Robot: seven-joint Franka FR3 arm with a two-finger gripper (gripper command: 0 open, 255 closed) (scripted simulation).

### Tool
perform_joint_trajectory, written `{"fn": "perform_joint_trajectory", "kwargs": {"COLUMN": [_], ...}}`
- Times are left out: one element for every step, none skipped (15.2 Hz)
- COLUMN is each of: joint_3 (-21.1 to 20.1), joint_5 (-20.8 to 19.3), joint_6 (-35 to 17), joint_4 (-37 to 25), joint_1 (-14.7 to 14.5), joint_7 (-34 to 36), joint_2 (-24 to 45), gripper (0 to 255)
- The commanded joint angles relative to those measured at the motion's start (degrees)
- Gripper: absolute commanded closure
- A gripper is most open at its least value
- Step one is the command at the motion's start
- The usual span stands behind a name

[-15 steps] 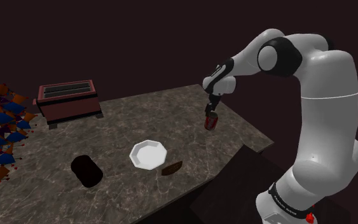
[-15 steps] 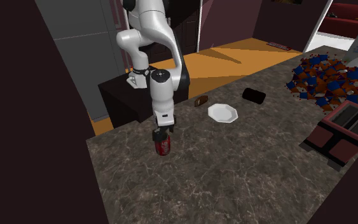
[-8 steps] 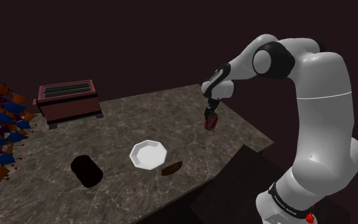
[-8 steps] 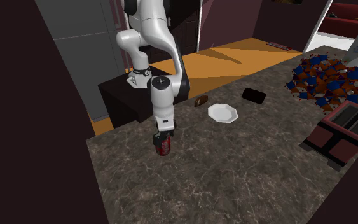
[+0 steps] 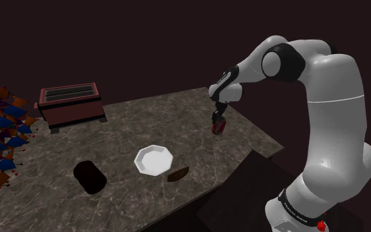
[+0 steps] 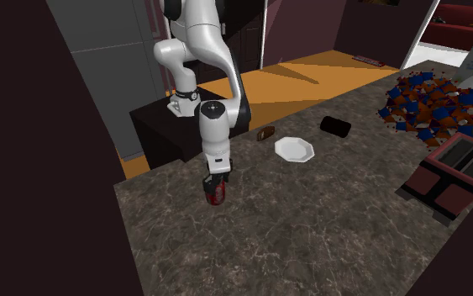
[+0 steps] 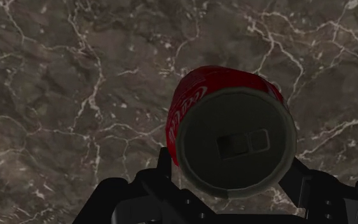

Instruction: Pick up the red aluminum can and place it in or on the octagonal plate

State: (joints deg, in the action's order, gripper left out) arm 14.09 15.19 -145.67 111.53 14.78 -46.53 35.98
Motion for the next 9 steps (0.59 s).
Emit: {"fn": "perform_joint_trajectory", "kwargs": {"joint_3": [0.02,0.02,0.02,0.02,0.02,0.02,0.02,0.22,0.43], "joint_5": [-0.01,-0.01,0.0,-0.01,0.0,0.0,0.0,-0.22,-0.43], "joint_6": [0.0,0.0,0.0,0.0,-0.02,-0.04,0.0,0.48,0.97], "joint_4": [0.04,0.04,0.03,0.06,0.08,0.11,0.02,0.18,0.33], "joint_1": [0.02,0.01,0.01,0.0,-0.01,-0.01,0.03,-0.13,-0.28], "joint_7": [0.0,0.01,0.01,0.01,0.02,0.02,0.0,0.14,0.28], "joint_2": [0.03,0.03,0.04,0.02,0.01,0.0,0.05,-0.59,-1.24], "gripper": [255,255,255,255,255,255,255,255,255]}}
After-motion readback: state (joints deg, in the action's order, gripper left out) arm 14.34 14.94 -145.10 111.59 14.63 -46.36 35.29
